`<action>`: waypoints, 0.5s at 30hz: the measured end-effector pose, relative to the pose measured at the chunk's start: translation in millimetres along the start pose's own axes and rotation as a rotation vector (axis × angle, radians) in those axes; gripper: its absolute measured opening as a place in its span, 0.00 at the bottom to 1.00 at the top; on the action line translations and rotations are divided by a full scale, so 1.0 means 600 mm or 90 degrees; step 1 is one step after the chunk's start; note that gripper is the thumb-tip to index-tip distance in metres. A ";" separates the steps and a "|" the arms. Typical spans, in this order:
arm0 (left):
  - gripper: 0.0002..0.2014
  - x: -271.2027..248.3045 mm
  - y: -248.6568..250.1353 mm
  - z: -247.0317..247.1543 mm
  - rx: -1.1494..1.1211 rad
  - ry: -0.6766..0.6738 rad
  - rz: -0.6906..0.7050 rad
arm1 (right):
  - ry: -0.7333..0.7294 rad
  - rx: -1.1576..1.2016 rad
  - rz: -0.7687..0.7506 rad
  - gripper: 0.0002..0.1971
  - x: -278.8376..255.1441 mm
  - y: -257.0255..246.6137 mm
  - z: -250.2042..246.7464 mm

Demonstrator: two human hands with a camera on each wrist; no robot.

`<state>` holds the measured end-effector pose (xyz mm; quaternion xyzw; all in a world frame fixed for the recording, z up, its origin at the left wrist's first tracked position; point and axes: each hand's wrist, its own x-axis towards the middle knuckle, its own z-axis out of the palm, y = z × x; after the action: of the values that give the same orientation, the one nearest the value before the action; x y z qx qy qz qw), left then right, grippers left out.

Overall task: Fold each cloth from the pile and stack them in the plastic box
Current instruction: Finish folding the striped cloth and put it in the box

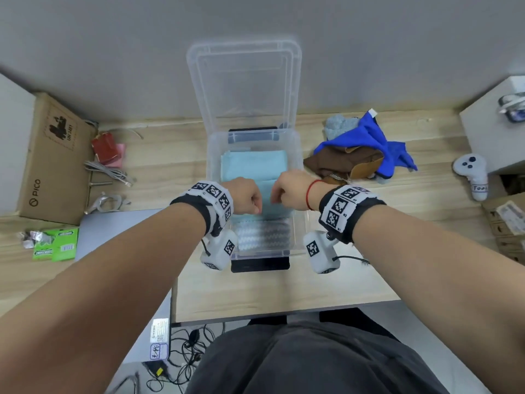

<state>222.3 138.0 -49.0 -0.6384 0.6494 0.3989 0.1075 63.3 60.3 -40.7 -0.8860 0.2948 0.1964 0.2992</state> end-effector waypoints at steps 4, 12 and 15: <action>0.07 0.014 0.055 -0.045 -0.024 0.137 -0.005 | 0.167 0.060 0.080 0.17 -0.027 0.039 -0.048; 0.17 0.076 0.163 -0.090 -0.075 0.260 -0.009 | 0.324 0.145 0.258 0.16 -0.087 0.207 -0.091; 0.17 0.119 0.197 -0.087 -0.102 0.265 -0.014 | 0.302 0.142 0.275 0.16 -0.094 0.281 -0.080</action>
<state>121.7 34.9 -15.6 -0.7204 0.6171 0.3075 -0.0754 -78.4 -57.1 -45.4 -0.7861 0.5566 0.0105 0.2687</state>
